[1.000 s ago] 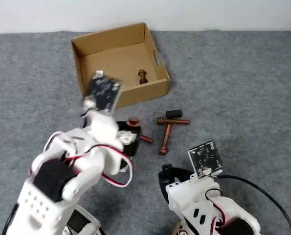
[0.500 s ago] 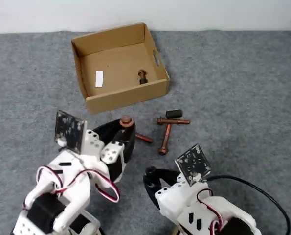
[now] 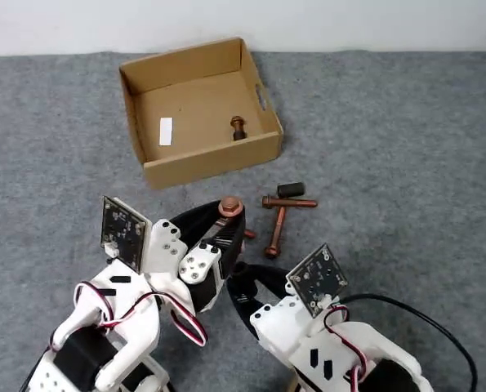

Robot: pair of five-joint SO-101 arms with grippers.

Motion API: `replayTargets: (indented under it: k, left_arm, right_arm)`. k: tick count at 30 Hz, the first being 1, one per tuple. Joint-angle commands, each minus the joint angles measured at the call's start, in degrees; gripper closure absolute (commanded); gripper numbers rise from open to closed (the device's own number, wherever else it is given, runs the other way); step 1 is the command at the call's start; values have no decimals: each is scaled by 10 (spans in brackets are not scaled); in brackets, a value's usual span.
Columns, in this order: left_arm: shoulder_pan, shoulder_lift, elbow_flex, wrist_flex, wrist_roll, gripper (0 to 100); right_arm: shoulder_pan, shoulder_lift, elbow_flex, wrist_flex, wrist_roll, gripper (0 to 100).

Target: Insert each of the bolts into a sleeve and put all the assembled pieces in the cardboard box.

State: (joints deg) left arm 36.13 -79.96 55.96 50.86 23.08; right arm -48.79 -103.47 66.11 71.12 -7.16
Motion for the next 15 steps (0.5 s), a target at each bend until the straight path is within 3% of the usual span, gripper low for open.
replayTargets:
  k: [1, 15]
  left_arm:
    - [-1, -11, -14, -16, 24, 994]
    - [3, -17, -90, 90, 25, 994]
  right_arm:
    - [-4, -3, -4, -15, 6, 990]
    - [-2, -3, -6, -20, 6, 990]
